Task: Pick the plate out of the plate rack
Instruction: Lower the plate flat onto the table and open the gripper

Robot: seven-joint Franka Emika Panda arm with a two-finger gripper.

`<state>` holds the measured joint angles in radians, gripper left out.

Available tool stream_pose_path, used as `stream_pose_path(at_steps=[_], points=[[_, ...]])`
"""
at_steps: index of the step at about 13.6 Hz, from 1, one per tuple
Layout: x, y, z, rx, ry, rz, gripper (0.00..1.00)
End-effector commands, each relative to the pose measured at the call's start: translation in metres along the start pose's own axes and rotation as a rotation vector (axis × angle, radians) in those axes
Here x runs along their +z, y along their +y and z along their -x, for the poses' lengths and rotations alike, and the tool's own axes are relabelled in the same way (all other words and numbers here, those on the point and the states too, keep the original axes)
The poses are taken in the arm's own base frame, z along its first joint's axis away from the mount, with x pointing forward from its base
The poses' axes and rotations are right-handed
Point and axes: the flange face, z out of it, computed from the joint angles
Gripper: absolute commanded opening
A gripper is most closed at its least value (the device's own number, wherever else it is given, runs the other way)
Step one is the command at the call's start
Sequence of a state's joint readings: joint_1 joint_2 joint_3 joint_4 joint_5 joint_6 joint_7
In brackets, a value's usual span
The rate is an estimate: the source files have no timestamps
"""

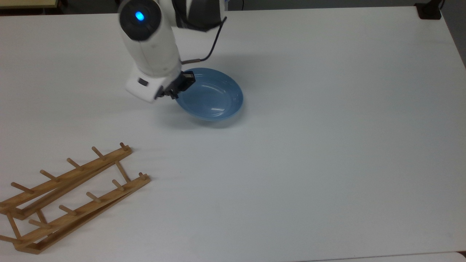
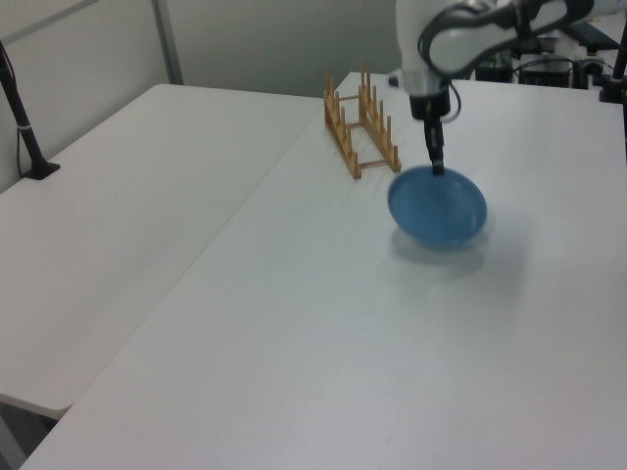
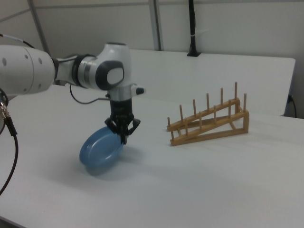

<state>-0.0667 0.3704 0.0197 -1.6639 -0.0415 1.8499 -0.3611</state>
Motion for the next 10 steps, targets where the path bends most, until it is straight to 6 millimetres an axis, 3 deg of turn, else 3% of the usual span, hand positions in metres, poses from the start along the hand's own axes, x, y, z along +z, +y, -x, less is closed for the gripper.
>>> stream_pose_path(at_steps=[1, 3, 5, 6, 7, 8, 10], points=[[0.035, -0.014, -0.005, -0.098, -0.043, 0.003, 0.0], [0.056, -0.019, -0.011, -0.151, -0.072, -0.016, 0.0], [0.056, -0.019, -0.011, -0.17, -0.076, -0.023, 0.05], [0.053, -0.017, -0.01, -0.157, -0.073, -0.021, 0.26], [0.046, -0.016, -0.008, -0.138, -0.081, -0.026, 0.4], [0.03, -0.015, -0.007, -0.094, -0.084, -0.02, 0.6], [0.003, -0.019, -0.001, -0.005, -0.063, 0.005, 0.89]])
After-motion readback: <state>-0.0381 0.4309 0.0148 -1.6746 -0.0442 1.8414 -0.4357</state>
